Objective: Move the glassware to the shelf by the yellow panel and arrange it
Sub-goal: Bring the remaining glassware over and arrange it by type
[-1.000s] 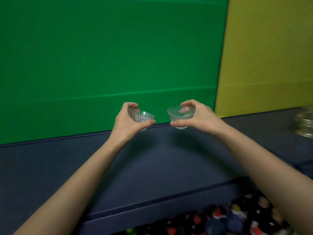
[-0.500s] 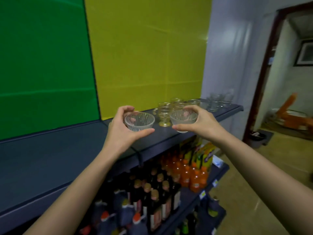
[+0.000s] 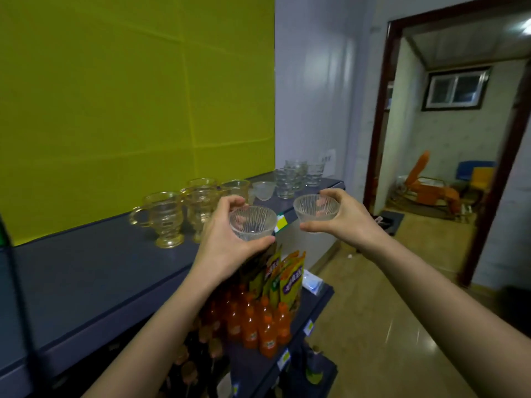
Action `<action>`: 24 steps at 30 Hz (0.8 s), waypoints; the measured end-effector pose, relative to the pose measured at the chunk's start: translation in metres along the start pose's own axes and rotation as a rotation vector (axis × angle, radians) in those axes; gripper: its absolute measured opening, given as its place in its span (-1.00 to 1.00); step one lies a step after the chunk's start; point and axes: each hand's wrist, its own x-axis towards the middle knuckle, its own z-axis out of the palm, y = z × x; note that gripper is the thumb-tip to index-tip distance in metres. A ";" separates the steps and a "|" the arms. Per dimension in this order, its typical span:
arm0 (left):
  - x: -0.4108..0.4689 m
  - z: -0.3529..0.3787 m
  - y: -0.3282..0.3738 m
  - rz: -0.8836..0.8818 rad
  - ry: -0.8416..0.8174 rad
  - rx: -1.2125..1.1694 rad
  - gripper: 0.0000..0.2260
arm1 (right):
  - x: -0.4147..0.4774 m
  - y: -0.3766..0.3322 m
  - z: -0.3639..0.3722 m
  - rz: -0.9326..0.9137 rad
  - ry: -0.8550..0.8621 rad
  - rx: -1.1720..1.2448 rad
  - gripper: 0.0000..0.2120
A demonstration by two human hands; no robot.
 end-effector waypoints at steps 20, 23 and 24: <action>0.138 0.130 -0.077 -0.088 0.103 0.401 -0.34 | 0.206 0.109 0.040 -0.185 -0.276 0.052 -0.28; 0.142 0.142 -0.080 -0.113 0.133 0.459 -0.33 | 0.221 0.119 0.050 -0.203 -0.323 0.089 -0.28; 0.143 0.145 -0.081 -0.124 0.144 0.476 -0.32 | 0.225 0.122 0.053 -0.210 -0.341 0.104 -0.28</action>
